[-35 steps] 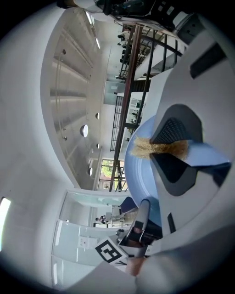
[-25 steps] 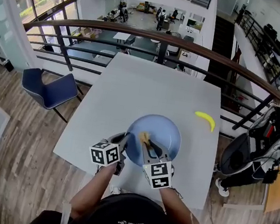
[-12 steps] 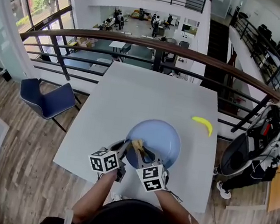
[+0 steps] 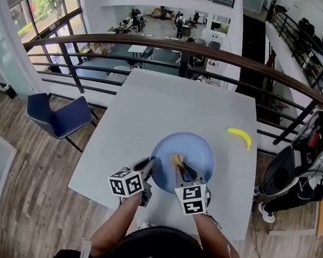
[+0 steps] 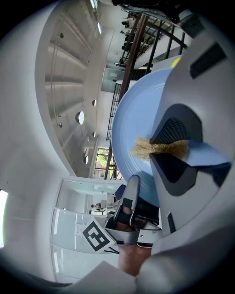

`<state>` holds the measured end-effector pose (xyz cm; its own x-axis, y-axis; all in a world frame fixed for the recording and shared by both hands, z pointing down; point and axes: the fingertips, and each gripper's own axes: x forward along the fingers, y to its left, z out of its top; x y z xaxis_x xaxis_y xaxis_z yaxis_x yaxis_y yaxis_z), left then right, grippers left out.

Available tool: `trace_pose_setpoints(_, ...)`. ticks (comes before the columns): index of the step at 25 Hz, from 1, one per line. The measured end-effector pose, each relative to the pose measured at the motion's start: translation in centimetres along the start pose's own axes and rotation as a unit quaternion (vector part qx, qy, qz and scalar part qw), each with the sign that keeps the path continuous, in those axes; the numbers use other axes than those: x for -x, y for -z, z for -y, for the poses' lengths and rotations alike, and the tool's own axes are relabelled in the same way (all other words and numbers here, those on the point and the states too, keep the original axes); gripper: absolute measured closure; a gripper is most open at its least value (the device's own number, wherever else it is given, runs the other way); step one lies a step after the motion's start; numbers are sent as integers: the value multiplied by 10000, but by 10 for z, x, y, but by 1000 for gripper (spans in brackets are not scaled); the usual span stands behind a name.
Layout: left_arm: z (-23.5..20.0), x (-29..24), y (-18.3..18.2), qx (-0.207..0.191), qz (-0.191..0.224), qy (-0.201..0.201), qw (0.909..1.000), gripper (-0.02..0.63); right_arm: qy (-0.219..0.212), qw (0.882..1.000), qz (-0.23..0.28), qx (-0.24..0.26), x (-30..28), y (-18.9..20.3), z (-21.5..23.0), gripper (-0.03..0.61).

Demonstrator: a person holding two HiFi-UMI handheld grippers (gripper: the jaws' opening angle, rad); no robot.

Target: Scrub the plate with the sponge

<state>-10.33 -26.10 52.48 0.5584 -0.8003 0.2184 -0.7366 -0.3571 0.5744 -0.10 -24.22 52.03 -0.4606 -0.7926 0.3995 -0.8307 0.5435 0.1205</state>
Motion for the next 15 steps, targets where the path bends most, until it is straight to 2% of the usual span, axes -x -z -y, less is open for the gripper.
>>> trace_pose_setpoints(15, 4, 2, -2, -203, -51, 29, 9998, 574, 700, 9973, -116, -185, 11, 19, 60, 509)
